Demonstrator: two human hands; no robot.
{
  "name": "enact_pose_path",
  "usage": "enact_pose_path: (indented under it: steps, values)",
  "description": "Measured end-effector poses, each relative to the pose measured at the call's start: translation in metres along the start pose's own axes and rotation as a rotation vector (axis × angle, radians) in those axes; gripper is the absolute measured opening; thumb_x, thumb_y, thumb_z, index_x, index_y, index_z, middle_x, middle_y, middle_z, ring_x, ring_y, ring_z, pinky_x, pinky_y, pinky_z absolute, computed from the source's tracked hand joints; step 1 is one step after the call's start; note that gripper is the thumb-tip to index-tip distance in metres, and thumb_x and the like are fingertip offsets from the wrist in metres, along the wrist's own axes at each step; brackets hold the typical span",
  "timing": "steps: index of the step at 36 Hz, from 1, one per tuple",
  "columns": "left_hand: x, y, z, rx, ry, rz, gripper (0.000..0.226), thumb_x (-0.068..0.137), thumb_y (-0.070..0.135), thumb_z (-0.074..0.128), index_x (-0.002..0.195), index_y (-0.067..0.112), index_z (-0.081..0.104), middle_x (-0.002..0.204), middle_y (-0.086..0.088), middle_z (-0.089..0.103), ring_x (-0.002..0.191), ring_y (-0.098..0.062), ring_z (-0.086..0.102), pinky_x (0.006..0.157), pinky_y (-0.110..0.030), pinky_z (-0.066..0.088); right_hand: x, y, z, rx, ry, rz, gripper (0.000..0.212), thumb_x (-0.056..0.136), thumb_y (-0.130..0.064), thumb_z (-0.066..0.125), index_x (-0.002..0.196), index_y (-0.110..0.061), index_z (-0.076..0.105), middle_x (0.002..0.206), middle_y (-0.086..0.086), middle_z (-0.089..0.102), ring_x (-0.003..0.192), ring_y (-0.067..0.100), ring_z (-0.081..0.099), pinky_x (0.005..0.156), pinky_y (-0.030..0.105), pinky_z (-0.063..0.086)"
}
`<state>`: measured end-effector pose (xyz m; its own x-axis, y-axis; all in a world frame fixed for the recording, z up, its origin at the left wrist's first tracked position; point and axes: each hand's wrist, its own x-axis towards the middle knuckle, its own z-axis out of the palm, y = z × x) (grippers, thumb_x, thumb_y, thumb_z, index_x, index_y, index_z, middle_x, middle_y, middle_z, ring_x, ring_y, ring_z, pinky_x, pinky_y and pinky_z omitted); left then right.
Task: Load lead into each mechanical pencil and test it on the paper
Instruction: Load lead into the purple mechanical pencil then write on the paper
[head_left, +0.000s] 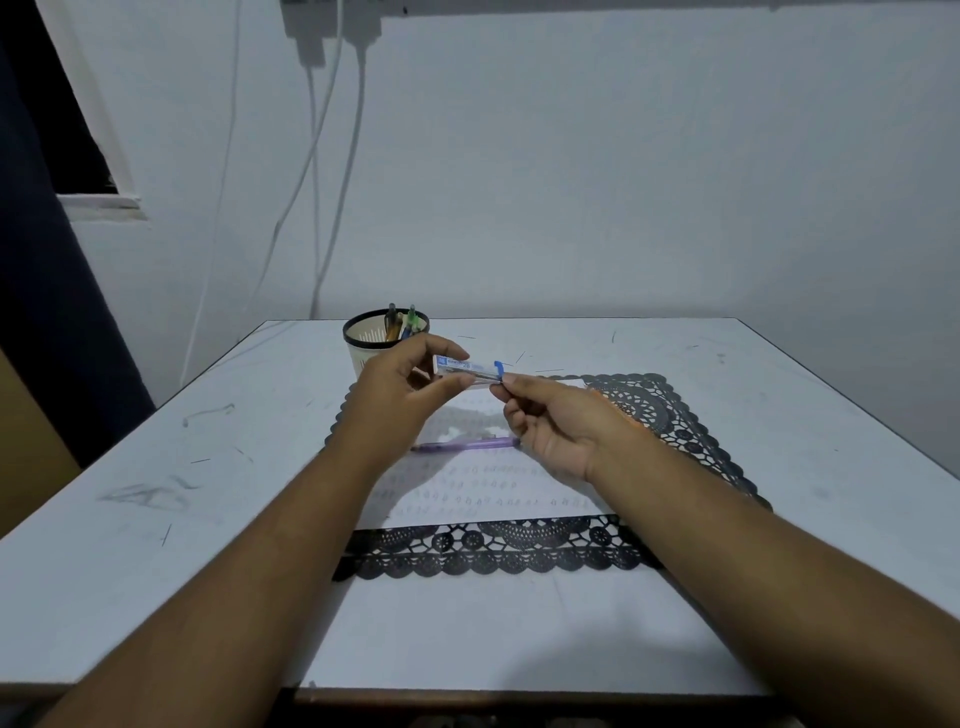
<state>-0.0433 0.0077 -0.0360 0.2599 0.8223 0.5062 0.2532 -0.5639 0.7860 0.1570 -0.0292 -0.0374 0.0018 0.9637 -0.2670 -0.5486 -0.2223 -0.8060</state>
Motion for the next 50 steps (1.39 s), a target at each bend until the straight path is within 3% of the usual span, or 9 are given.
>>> enact_pose_path:
  steps: [4, 6, 9, 14, 28, 38, 50]
  values:
    - [-0.002, 0.000, -0.001, 0.139, 0.010, 0.038, 0.016, 0.088, 0.032, 0.081, 0.099, 0.038, 0.071, 0.089, 0.012, 0.071, 0.065, -0.017, 0.058, 0.067, -0.041, 0.055, 0.000, -0.002, -0.003, -0.028, 0.021, -0.105, 0.003, 0.093, 0.000, 0.073, 0.095, 0.001, 0.074, 0.082, 0.014, 0.077, 0.056, 0.010, 0.061, 0.051, 0.017, 0.052]
    - [-0.002, -0.001, -0.001, 0.259, 0.012, 0.055, 0.018, 0.088, 0.033, 0.081, 0.101, 0.038, 0.070, 0.091, 0.017, 0.069, 0.068, -0.010, 0.059, 0.070, -0.040, 0.056, -0.001, -0.002, -0.006, -0.118, 0.023, -0.193, 0.005, 0.092, 0.000, 0.075, 0.096, 0.002, 0.074, 0.088, 0.017, 0.077, 0.060, 0.012, 0.063, 0.055, 0.019, 0.054]
    - [-0.001, 0.000, -0.002, 0.389, -0.022, 0.075, 0.020, 0.088, 0.031, 0.080, 0.105, 0.034, 0.070, 0.092, 0.018, 0.068, 0.083, 0.000, 0.062, 0.076, -0.036, 0.057, -0.002, -0.004, -0.008, -0.274, 0.020, -0.311, 0.007, 0.091, -0.003, 0.078, 0.095, 0.000, 0.074, 0.092, 0.018, 0.078, 0.064, 0.013, 0.063, 0.059, 0.022, 0.054]
    - [-0.001, 0.001, -0.002, 0.517, -0.077, 0.091, 0.023, 0.090, 0.034, 0.078, 0.112, 0.031, 0.070, 0.096, 0.015, 0.071, 0.089, -0.005, 0.065, 0.079, -0.038, 0.057, -0.005, -0.005, -0.005, -0.410, 0.038, -0.410, 0.011, 0.090, -0.007, 0.080, 0.092, -0.003, 0.070, 0.091, 0.018, 0.079, 0.063, 0.014, 0.062, 0.057, 0.026, 0.051]
    - [-0.003, 0.002, 0.001, 0.517, -0.075, 0.014, 0.022, 0.090, 0.035, 0.078, 0.109, 0.034, 0.069, 0.089, 0.019, 0.069, 0.085, 0.000, 0.063, 0.076, -0.035, 0.056, -0.012, -0.008, -0.003, -0.576, 0.032, -0.564, 0.002, 0.091, -0.010, 0.079, 0.092, -0.009, 0.077, 0.090, 0.011, 0.080, 0.076, 0.024, 0.076, 0.061, 0.033, 0.058]
    - [-0.003, 0.004, 0.004, 0.499, -0.075, -0.025, 0.021, 0.089, 0.038, 0.078, 0.107, 0.036, 0.068, 0.090, 0.019, 0.071, 0.087, 0.000, 0.065, 0.079, -0.036, 0.057, -0.018, -0.009, -0.001, -0.536, 0.082, -0.605, 0.001, 0.092, -0.014, 0.079, 0.093, -0.013, 0.078, 0.091, 0.008, 0.080, 0.071, 0.031, 0.076, 0.050, 0.031, 0.054]
    - [-0.004, 0.005, 0.005, 0.441, -0.092, -0.046, 0.021, 0.089, 0.036, 0.079, 0.107, 0.033, 0.069, 0.088, 0.017, 0.072, 0.085, 0.002, 0.065, 0.077, -0.031, 0.054, -0.015, -0.012, -0.001, -0.466, 0.053, -0.637, 0.001, 0.090, -0.011, 0.080, 0.090, -0.011, 0.079, 0.086, 0.010, 0.077, 0.073, 0.022, 0.071, 0.054, 0.032, 0.056]
